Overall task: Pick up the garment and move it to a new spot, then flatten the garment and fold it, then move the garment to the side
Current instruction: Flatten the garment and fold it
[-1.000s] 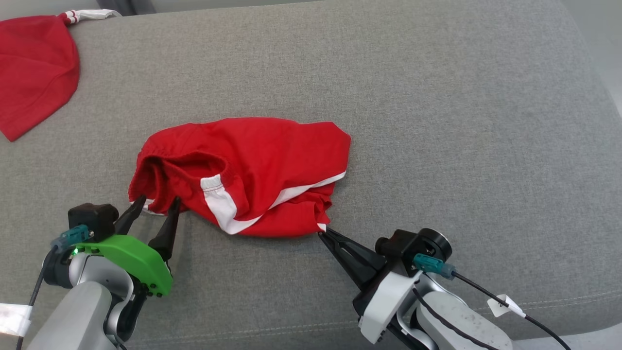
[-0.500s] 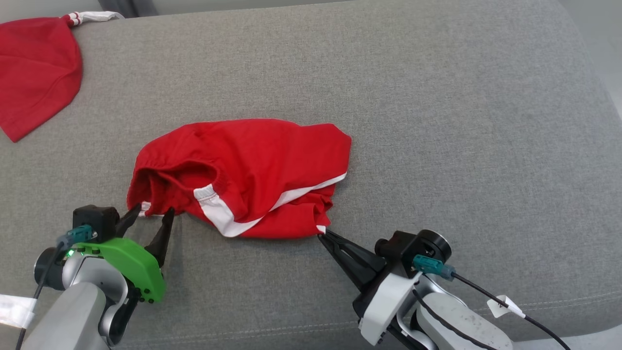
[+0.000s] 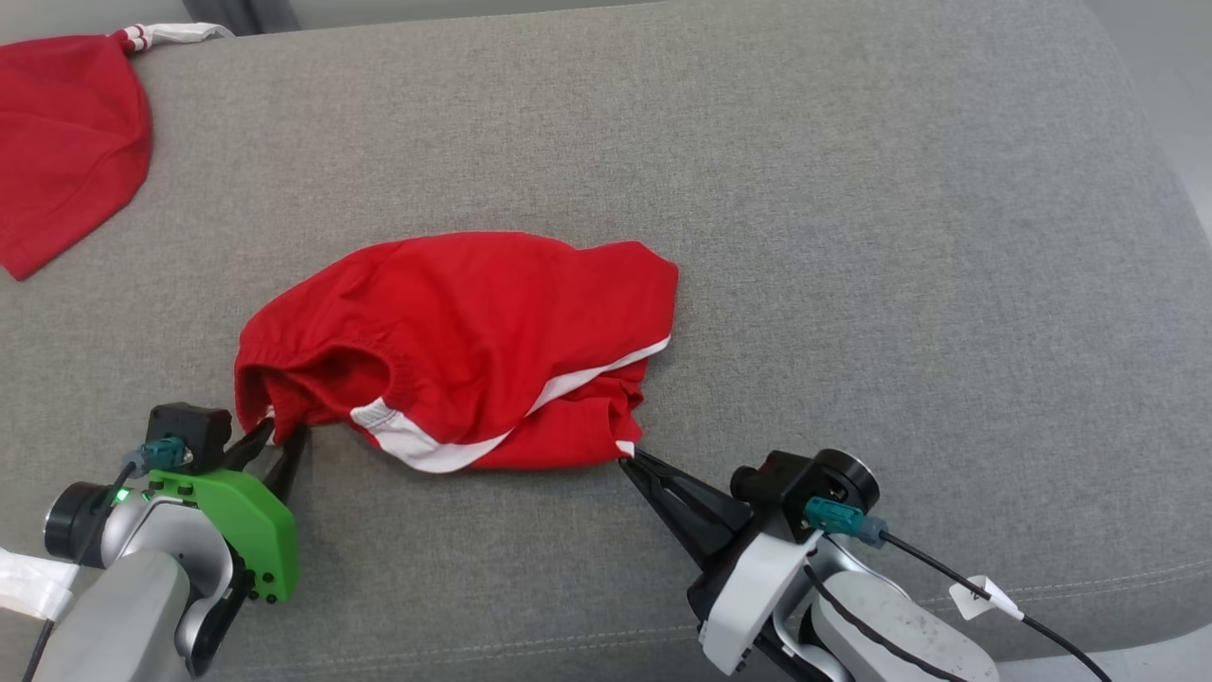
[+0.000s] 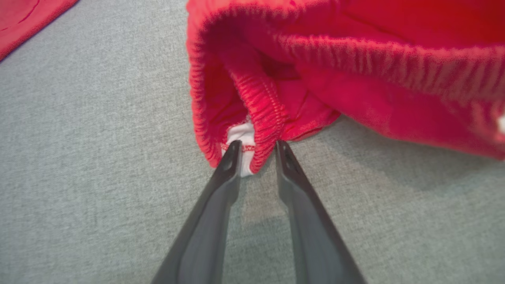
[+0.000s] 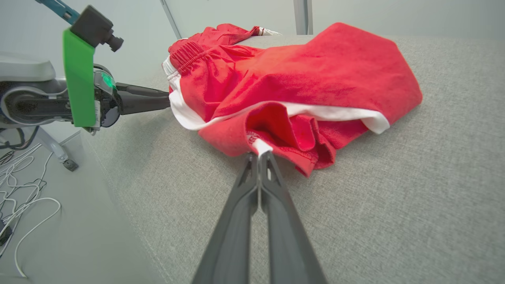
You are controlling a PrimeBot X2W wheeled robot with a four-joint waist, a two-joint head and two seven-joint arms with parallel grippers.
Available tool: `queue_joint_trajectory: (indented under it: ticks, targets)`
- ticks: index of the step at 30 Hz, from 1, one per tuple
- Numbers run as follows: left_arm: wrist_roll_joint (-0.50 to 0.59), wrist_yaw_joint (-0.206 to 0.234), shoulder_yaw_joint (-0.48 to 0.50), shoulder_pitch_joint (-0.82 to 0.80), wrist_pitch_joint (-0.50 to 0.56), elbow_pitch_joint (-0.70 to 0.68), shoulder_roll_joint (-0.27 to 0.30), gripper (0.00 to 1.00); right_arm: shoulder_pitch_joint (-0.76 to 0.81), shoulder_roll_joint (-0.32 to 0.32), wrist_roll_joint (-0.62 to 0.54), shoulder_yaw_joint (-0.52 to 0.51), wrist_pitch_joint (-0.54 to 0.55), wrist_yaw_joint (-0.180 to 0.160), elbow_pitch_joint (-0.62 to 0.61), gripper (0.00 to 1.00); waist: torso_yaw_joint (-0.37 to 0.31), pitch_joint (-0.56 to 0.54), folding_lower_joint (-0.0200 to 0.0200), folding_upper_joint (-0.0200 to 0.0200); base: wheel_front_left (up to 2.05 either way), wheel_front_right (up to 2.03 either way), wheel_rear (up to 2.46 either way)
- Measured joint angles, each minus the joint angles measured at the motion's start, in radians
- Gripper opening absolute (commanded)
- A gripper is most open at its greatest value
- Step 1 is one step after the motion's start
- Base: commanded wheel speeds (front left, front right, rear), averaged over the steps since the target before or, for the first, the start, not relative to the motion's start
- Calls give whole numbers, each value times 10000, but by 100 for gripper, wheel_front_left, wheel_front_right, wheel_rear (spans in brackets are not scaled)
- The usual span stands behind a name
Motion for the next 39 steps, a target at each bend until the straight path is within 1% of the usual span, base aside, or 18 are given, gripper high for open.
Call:
queue_joint_trajectory:
  ticks: [1,2,3,4,8,10,14,17,19,23,27,29,31,35,39]
  targets:
    - [0,0,0,0,0,0,0,37,0,0,0,0,0,0,0,0,0,0,0,0,0,0,0]
    - [44,-31,-10,-11,2,36,48,26,0,-2,0,12,0,0,2,0,-17,-1,0,0,0,0,0]
    - [54,-38,-12,-38,23,63,88,8,0,0,2,23,0,0,-2,0,-33,4,0,0,0,0,0]
    - [63,-40,-38,-105,79,109,119,0,0,-2,2,25,0,0,-4,0,-49,20,0,0,0,0,0]
    - [96,-52,-105,-299,224,284,140,0,0,-6,23,25,0,0,-2,0,-92,42,0,0,0,0,0]
    - [-318,-111,88,-292,299,349,67,0,1,10,247,75,0,0,-6,0,-125,23,0,0,0,0,0]
    - [-2153,-132,742,-250,759,253,-497,0,39,44,963,-33,2,0,-159,0,-189,-88,0,0,0,0,0]
    - [-3323,-144,1035,-184,1189,-165,-840,0,117,46,1714,-67,0,0,-453,0,-196,-231,0,0,0,0,0]
    - [-4132,-142,1124,-142,1455,-731,-874,0,166,42,2387,4,0,0,-763,0,-184,-341,0,0,0,0,0]
    - [-5818,-142,1273,-135,1981,-2299,-913,0,167,29,3638,477,0,-2,-1582,0,-160,-605,0,0,0,0,0]
    - [-7081,-142,1593,-133,2374,-3745,-786,0,165,-211,4947,523,2,-2,-2654,0,-146,-910,0,0,0,0,0]
    - [-7601,-142,1795,-122,2562,-4335,-569,0,161,-428,5616,305,2,-2,-3231,0,-143,-1080,0,0,0,0,0]
    - [-8000,-142,2054,-74,2717,-4784,-293,0,152,-700,6125,-125,2,-2,-3745,0,-146,-1258,0,0,0,0,0]
    - [-8625,-142,2685,232,2894,-5294,182,0,150,-1434,6915,-940,0,-2,-4493,0,-165,-1634,0,0,0,0,0]
    - [-9079,-142,3227,647,3001,-5670,512,0,180,-1958,7729,-1371,0,-2,-5285,0,-197,-2031,0,0,0,0,0]
